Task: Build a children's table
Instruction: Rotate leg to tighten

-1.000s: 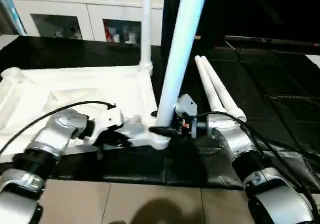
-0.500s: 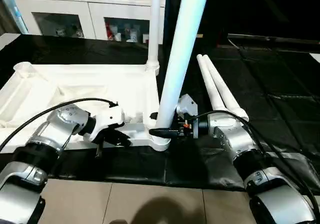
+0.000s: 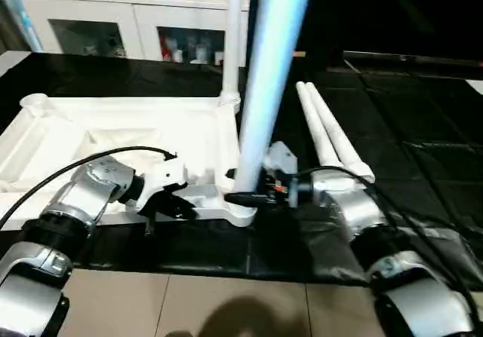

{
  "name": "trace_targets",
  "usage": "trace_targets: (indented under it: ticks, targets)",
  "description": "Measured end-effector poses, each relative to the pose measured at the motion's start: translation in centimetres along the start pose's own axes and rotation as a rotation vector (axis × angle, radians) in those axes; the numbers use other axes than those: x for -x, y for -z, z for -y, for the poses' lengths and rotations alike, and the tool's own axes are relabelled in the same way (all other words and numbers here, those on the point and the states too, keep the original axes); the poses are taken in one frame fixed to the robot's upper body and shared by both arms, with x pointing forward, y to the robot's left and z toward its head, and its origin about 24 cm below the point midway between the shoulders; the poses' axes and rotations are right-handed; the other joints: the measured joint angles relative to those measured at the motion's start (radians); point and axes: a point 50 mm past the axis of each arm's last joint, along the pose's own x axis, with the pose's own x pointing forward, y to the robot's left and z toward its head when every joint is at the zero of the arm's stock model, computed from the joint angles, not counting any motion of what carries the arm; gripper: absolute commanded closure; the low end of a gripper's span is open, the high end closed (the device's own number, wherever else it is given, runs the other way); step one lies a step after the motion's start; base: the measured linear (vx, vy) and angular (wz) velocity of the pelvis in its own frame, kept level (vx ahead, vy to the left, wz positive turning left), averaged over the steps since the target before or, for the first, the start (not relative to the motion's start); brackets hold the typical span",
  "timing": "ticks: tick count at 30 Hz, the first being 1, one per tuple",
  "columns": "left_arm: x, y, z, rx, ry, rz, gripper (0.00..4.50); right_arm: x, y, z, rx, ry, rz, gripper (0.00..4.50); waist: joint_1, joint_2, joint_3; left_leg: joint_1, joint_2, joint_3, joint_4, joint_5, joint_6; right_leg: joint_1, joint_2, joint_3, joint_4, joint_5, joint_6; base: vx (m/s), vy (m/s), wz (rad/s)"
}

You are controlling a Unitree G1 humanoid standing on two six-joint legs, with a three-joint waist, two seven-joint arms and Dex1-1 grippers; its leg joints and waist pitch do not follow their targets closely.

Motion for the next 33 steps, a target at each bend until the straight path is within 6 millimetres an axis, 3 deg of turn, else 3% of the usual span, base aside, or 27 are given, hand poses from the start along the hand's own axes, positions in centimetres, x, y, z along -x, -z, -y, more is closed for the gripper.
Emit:
trace_targets:
  ticks: [2,4,6,8,9,10,11,12,13,14,15,16,17,19,20,21,22,23,24,25,26,27,29,30,31,33]
  targets:
    - [0.0,0.2,0.1,0.045,-0.052,0.016,4.50,-0.7,0.1,0.2,-0.020,0.084,-0.002,2.59,-0.013,-0.001,0.000,0.004,0.000,-0.003,0.001,0.000,0.000,0.000,-0.005,-0.010,-0.004,0.000,0.000,-0.020,0.008,-0.09]
    - [0.0,0.6,0.7,0.099,-0.106,0.048,4.50,-1.3,0.0,0.5,-0.048,0.154,0.011,2.59,-0.028,0.000,0.001,0.005,0.001,-0.008,-0.001,0.000,0.000,0.005,-0.015,-0.034,-0.017,0.000,0.000,-0.035,0.036,-0.20]
    - [-0.3,0.7,1.4,0.164,-0.157,0.076,4.50,-1.8,0.2,0.7,-0.089,0.226,0.021,2.59,-0.039,0.002,0.002,0.007,0.005,-0.023,-0.001,-0.001,-0.001,0.016,-0.019,-0.060,-0.034,0.000,0.000,-0.016,0.019,-0.09]
    - [-0.6,0.7,2.0,0.231,-0.210,0.095,4.50,-2.4,0.2,0.8,-0.124,0.287,0.017,2.59,-0.045,0.002,0.005,0.009,0.005,-0.026,0.000,-0.001,-0.002,0.023,-0.023,-0.068,-0.029,-0.003,-0.004,-0.030,0.005,-0.05]
    - [-0.8,0.6,2.2,0.254,-0.234,0.100,4.50,-2.6,0.2,0.9,-0.135,0.315,0.013,2.59,-0.045,0.000,0.006,0.011,0.005,-0.025,-0.001,-0.001,-0.002,0.024,-0.024,-0.067,-0.014,-0.006,-0.008,-0.059,-0.025,0.03]
    - [-1.1,0.3,2.3,0.282,-0.261,0.109,4.50,-2.7,0.2,1.1,-0.148,0.354,0.009,2.59,-0.034,-0.010,0.008,0.016,0.005,-0.012,-0.004,-0.001,-0.002,0.014,-0.024,-0.049,0.023,-0.028,-0.020,-0.059,-0.025,0.03]
    - [-1.5,-0.1,2.4,0.310,-0.294,0.116,4.50,-3.0,0.1,1.4,-0.160,0.398,0.002,2.59,-0.023,-0.034,0.009,0.031,0.002,0.004,-0.001,-0.003,-0.006,-0.001,-0.024,-0.025,0.042,-0.037,-0.018,0.044,-0.084,0.14]
    - [-1.8,-0.3,2.6,0.332,-0.309,0.121,4.50,-3.1,0.0,1.5,-0.173,0.427,-0.005,2.59,-0.017,-0.043,0.008,0.039,-0.005,0.009,0.011,-0.015,-0.016,-0.006,-0.024,-0.025,0.042,-0.037,-0.017,0.029,-0.087,-0.02]
    - [-2.2,-0.6,2.7,0.361,-0.330,0.131,4.50,-3.5,-0.2,1.7,-0.196,0.463,-0.015,2.59,-0.002,-0.038,0.011,0.047,-0.006,0.008,0.035,-0.054,-0.014,-0.007,-0.027,-0.033,0.038,-0.037,-0.017,0.029,-0.087,-0.02]
    - [-2.6,-1.0,2.9,0.380,-0.342,0.147,4.50,-3.8,-0.7,2.0,-0.215,0.507,-0.020,2.59,0.002,-0.015,0.008,0.036,-0.011,-0.008,0.052,-0.066,-0.008,0.003,-0.041,-0.080,0.025,-0.036,-0.016,0.047,0.021,-0.35]
    - [-3.0,-1.4,3.0,0.386,-0.350,0.157,4.50,-3.9,-0.8,2.2,-0.229,0.539,-0.024,2.59,0.004,-0.012,0.007,0.030,-0.012,-0.023,0.045,-0.065,-0.010,0.004,-0.042,-0.100,0.009,-0.036,-0.016,0.078,0.059,-0.33]
    - [-3.1,-1.6,3.1,0.385,-0.356,0.160,4.50,-3.9,-0.9,2.4,-0.237,0.553,-0.031,2.59,0.002,-0.008,0.005,0.026,-0.002,-0.031,0.039,-0.065,-0.011,0.009,-0.040,-0.116,-0.007,-0.036,-0.015,0.078,0.059,-0.33]
    - [-3.3,-1.7,3.1,0.383,-0.361,0.156,4.50,-4.1,-0.9,2.3,-0.245,0.559,-0.045,2.59,0.000,-0.008,0.004,0.027,0.009,-0.031,0.034,-0.065,-0.011,0.015,-0.030,-0.113,-0.018,-0.036,-0.016,0.000,0.000,0.00]
    - [-3.5,-1.6,3.1,0.372,-0.358,0.147,4.50,-4.2,-0.8,2.2,-0.252,0.559,-0.055,2.59,-0.001,-0.010,0.004,0.035,0.011,-0.022,0.034,-0.065,-0.011,0.016,-0.027,-0.101,-0.011,-0.033,-0.020,0.000,0.000,0.00]
    - [-3.6,-1.6,3.0,0.364,-0.356,0.145,4.50,-4.2,-0.7,2.2,-0.252,0.559,-0.062,2.59,-0.001,-0.008,0.006,0.047,0.009,-0.016,0.031,-0.065,-0.011,0.017,-0.028,-0.106,-0.015,-0.033,-0.020,0.000,0.000,0.00]
    - [-3.6,-1.5,3.0,0.363,-0.358,0.142,4.50,-4.2,-0.7,2.2,-0.251,0.558,-0.064,2.59,-0.001,-0.003,0.007,0.049,0.009,-0.017,0.030,-0.066,-0.012,0.022,-0.028,-0.117,-0.025,-0.033,-0.020,0.000,0.000,0.00]
    - [-3.5,-1.4,2.9,0.359,-0.361,0.140,4.50,-4.3,-0.8,2.2,-0.248,0.556,-0.064,2.59,-0.001,0.005,0.008,0.045,0.020,-0.022,0.027,-0.066,-0.013,0.037,-0.029,-0.134,-0.034,-0.033,-0.019,0.000,0.000,0.00]
    - [-3.4,-1.5,2.8,0.352,-0.365,0.138,4.50,-4.3,-0.8,2.2,-0.246,0.555,-0.065,2.59,0.012,0.010,0.012,0.039,0.027,-0.023,0.023,-0.066,-0.013,0.030,-0.027,-0.121,0.000,-0.048,-0.016,0.000,0.000,0.00]
    - [-3.4,-1.5,2.8,0.343,-0.368,0.128,4.50,-4.2,-0.7,2.2,-0.248,0.556,-0.069,2.59,0.021,-0.001,0.012,0.041,0.027,-0.006,0.025,-0.063,-0.017,0.027,-0.028,-0.072,0.051,-0.067,-0.017,0.023,-0.105,0.16]
    - [-3.5,-1.5,2.8,0.337,-0.372,0.121,4.50,-4.2,-0.6,2.2,-0.248,0.555,-0.075,2.59,0.027,-0.026,0.005,0.055,0.024,0.021,0.026,-0.063,-0.018,0.021,-0.027,-0.024,0.086,-0.070,-0.009,0.023,-0.105,0.16]
    - [-3.4,-1.5,2.8,0.334,-0.377,0.114,4.50,-4.3,-0.5,2.1,-0.246,0.551,-0.080,2.59,0.038,-0.044,-0.002,0.061,0.008,0.020,0.022,-0.067,-0.023,0.009,-0.024,-0.009,0.100,-0.086,-0.013,0.078,-0.128,0.20]
    - [-3.4,-1.5,2.8,0.334,-0.380,0.108,4.50,-4.3,-0.5,2.1,-0.245,0.547,-0.085,2.59,0.055,-0.042,-0.007,0.061,-0.002,0.008,0.013,-0.071,-0.027,0.004,-0.023,-0.005,0.098,-0.087,-0.015,0.094,-0.112,-0.12]
    - [-3.4,-1.6,2.8,0.330,-0.381,0.111,4.50,-4.3,-0.6,2.1,-0.238,0.542,-0.085,2.59,0.063,-0.033,-0.016,0.038,-0.015,-0.016,-0.003,-0.063,-0.037,-0.006,-0.016,-0.004,0.089,-0.085,-0.016,0.089,-0.085,-0.13]
    - [-3.3,-1.6,2.8,0.328,-0.381,0.113,4.50,-4.3,-0.6,2.2,-0.237,0.542,-0.084,2.59,0.059,-0.031,-0.018,0.036,-0.013,-0.018,-0.009,-0.045,-0.040,-0.007,-0.010,-0.003,0.088,-0.080,-0.020,0.000,0.000,0.00]
    - [-3.3,-1.6,2.8,0.327,-0.382,0.114,4.50,-4.3,-0.6,2.2,-0.239,0.543,-0.082,2.03,0.058,-0.031,-0.019,0.034,-0.011,-0.022,-0.009,-0.030,-0.045,-0.007,-0.005,-0.003,0.088,-0.075,-0.023,0.000,0.000,0.00]
    - [-3.1,-1.6,2.7,0.323,-0.382,0.118,4.50,-4.3,-0.7,2.2,-0.245,0.543,-0.078,2.03,0.054,-0.030,-0.021,0.028,-0.001,-0.025,-0.006,-0.027,-0.047,-0.005,0.007,-0.003,0.076,-0.071,-0.025,0.000,0.000,0.00]
